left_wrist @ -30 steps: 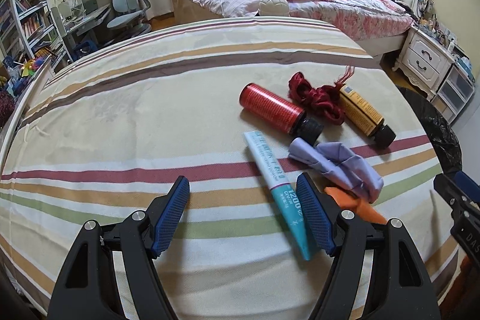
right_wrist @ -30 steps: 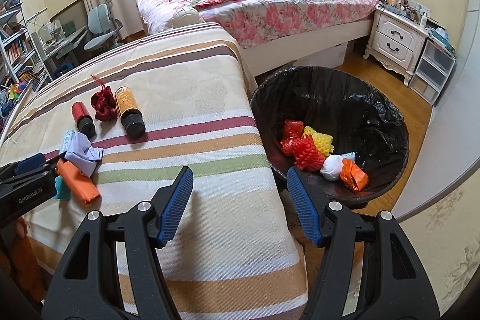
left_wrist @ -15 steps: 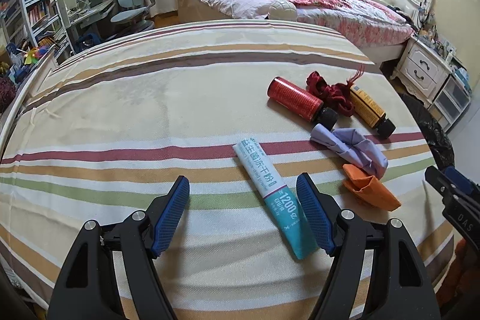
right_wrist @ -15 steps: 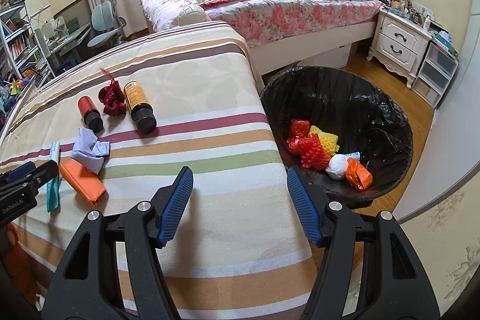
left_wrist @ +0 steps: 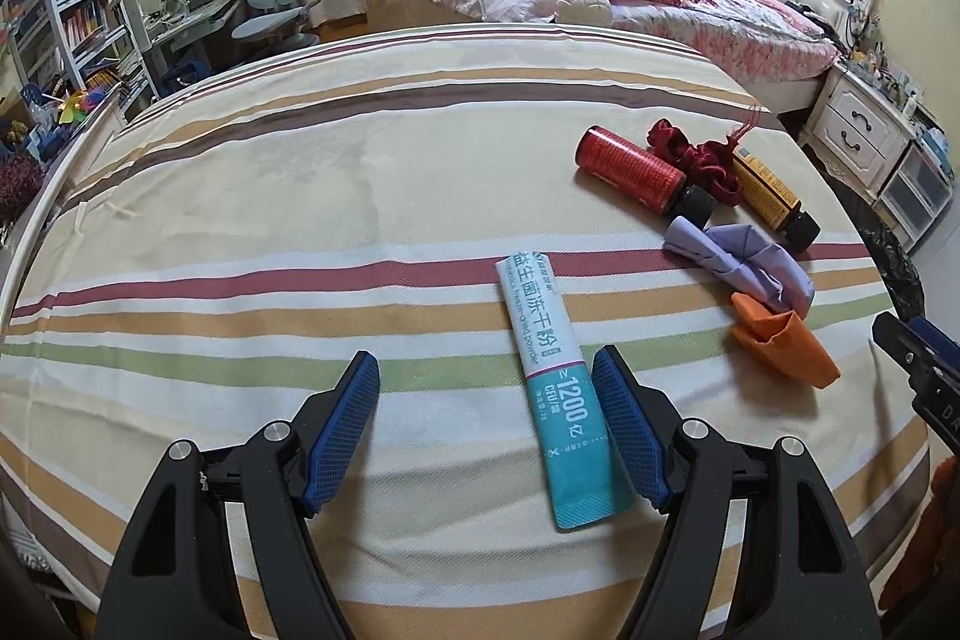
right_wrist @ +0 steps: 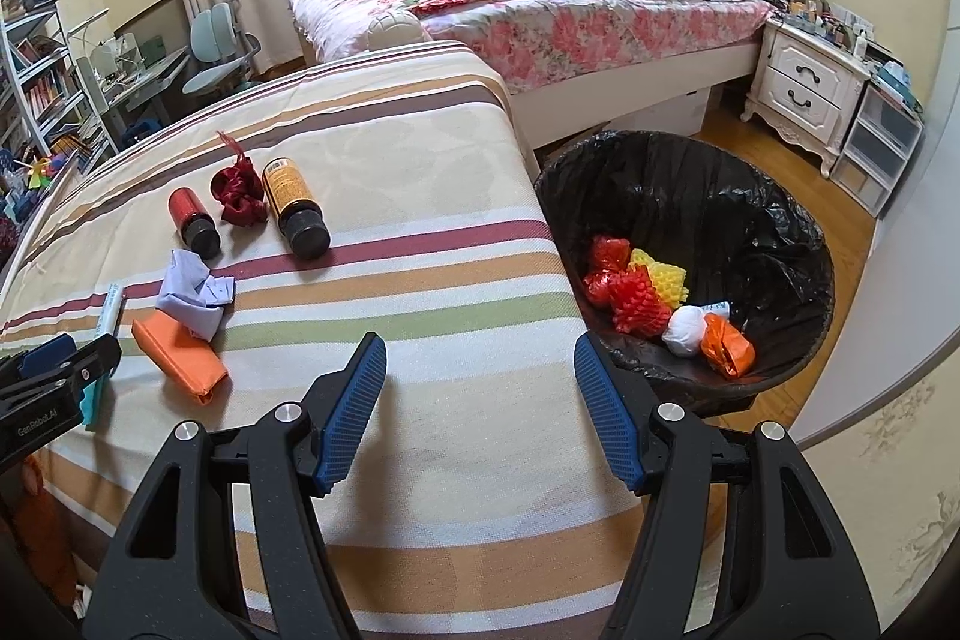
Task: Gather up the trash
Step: 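Grasp the teal-and-white tube with the left tool, then grasp the orange cloth with the right tool while the left holds the tube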
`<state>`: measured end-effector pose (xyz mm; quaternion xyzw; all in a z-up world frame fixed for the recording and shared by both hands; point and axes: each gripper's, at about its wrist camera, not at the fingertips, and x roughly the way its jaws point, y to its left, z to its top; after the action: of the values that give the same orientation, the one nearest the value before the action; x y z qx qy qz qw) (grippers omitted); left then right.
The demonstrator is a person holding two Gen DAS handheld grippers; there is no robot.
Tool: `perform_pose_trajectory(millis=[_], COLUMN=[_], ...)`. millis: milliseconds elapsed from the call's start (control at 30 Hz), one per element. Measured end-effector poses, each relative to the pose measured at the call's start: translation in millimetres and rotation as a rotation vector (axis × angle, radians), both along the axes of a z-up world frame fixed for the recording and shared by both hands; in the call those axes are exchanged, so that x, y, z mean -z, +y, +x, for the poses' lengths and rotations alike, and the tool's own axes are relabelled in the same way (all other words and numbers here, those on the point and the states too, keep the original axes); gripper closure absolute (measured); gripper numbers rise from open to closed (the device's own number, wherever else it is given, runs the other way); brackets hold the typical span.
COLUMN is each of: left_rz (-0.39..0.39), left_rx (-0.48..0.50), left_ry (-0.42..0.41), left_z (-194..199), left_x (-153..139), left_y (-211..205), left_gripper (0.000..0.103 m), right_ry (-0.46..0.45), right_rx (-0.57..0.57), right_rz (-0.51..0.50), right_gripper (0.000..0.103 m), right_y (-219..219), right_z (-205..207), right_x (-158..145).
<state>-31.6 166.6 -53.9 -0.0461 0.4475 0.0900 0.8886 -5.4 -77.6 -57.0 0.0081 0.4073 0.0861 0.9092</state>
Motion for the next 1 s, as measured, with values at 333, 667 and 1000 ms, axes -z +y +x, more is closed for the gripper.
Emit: perform_pose_trajectory(millis=[333,667,1000], left_rz=[0.022,0.004,-0.002], left_rx=[0.053,0.052,-0.008], left_ry=[-0.031,-0.045,-0.059], left_z=[-0.6,-9.6,-25.4], left_x=[-1.2,-3.4,-7.0], left_y=[-8.2,3.8,29.9], left_gripper=[0.068,0.084,0.084], right_ry=[-0.008,-0.010,-0.013], right_rx=[-0.025,-0.088,-0.180], right_rz=[-0.003,0.006,0.009], right_gripper=[0.039,0.039,0.039], right_y=[8.0,28.9,59.4], right_z=[-6.2,-17.3,-32.2], right_x=[-3.9,-10.7,-17.2])
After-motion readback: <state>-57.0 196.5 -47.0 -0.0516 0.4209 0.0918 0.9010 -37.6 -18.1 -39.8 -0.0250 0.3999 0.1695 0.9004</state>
